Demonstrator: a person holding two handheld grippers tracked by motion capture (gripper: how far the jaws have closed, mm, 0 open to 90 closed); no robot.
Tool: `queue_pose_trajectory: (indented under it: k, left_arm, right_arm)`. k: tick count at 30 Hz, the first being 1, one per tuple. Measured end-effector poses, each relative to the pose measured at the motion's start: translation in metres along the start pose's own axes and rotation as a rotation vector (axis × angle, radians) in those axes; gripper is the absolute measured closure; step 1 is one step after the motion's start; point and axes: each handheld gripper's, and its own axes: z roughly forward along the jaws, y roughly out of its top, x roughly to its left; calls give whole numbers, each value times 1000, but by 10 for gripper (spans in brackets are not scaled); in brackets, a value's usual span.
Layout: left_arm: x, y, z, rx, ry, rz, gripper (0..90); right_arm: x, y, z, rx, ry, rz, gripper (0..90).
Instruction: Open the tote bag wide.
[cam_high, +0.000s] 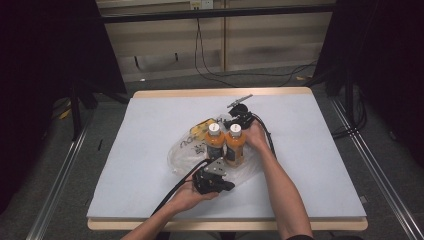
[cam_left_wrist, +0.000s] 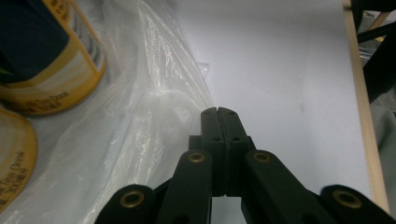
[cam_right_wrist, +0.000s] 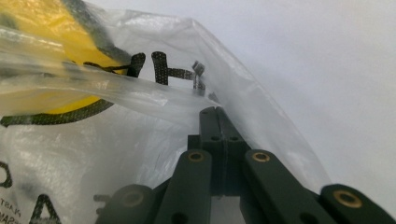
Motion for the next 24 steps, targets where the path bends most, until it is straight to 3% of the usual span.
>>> queue_pose_trajectory:
  k: [3,6,11,13,17,19,22,24]
  left_arm:
    - [0,-1,1,-24,-8,-8,900]
    - [-2,0,1,-2,-9,-3,900]
    - [-2,0,2,-18,-23,2,900]
    - [-1,1,0,5,-19,7,900]
    - [0,0,2,-29,-30,-11,900]
    - [1,1,1,-11,-22,-6,900]
    - [1,1,0,-37,-25,-23,900]
    - [1,3,-4,-44,-13,-25,900]
  right_arm:
    - [-1,3,2,1,-9,-4,900]
    - [-2,6,5,2,-28,8,900]
    - [-1,12,9,13,-81,-2,900]
    - [0,14,10,17,-96,-2,900]
    - [-2,13,8,14,-59,18,900]
    - [-4,9,7,-8,-18,33,900]
    - [-5,3,-1,-28,30,54,900]
    - [-6,1,-7,-40,38,45,900]
